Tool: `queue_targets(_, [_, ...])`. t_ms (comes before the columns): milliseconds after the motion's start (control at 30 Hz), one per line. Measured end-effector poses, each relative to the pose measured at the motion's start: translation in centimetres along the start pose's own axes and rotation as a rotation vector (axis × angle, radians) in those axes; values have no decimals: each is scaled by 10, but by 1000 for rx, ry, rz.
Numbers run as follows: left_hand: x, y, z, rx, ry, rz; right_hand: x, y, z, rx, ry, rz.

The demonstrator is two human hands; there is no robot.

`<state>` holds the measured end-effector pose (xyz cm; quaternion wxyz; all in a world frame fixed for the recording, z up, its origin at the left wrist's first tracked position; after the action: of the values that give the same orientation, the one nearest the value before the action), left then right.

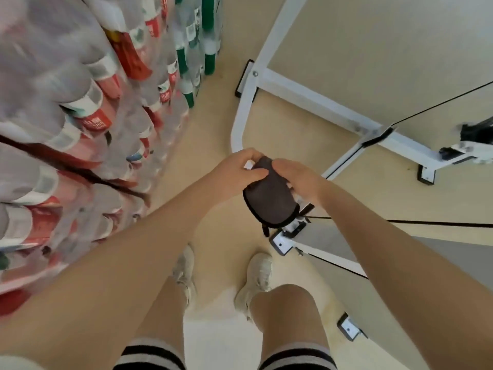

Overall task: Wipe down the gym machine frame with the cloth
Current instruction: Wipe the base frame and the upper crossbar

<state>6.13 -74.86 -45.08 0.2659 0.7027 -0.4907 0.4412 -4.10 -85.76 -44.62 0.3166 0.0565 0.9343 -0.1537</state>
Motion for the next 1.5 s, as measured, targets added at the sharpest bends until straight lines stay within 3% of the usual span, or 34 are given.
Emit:
queue_targets(100, [-60, 17, 44, 23, -8, 9, 61, -8, 63, 52, -15, -89])
queue_targets(233, [-148, 43, 97, -107, -41, 36, 131, -21, 137, 257, -134, -614])
queue_targets(367, [-215, 71, 142, -205, -166, 71, 181, -22, 185, 330, -143, -597])
queue_targets(433, [-232, 79, 160, -229, -205, 122, 197, -20, 199, 308, -112, -602])
queue_targets(567, [-239, 98, 177, -416, -197, 316, 222, -23, 224, 184, 106, -895])
queue_targets(667, [-237, 118, 177, -554, -187, 253, 224, -31, 230, 174, 226, -974])
queue_targets(733, [-245, 124, 183, -554, -189, 271, 220, -33, 230, 212, 234, -1080])
queue_targets(867, [-286, 122, 213, -471, 1, 770, 231, -18, 247, 386, 174, -1423])
queue_targets(967, [-306, 121, 225, -256, 226, 1035, 257, 16, 266, 515, 96, -1196])
queue_targets(1033, [-308, 120, 226, -160, 391, 1079, 277, 39, 273, 584, 95, -956])
queue_targets(1133, [-308, 118, 230, -86, 566, 1090, 308, 60, 273, 654, 66, -868])
queue_targets(1300, [-313, 113, 246, -213, 454, 1318, 315, 53, 288, 670, 40, -875])
queue_targets(1500, [-313, 112, 242, -257, 420, 1332, 351, 63, 261, 887, -95, -1041])
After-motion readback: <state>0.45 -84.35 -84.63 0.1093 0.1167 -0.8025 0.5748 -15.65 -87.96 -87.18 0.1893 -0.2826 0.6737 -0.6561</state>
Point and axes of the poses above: each hand's wrist, its own z-axis towards the middle knuckle, its own y-axis out of the palm, x = y × z, the point moved 3 cm from there along z, towards the middle knuckle, and after that the axes turned 2 degrees about x, right-handed, at the moved point
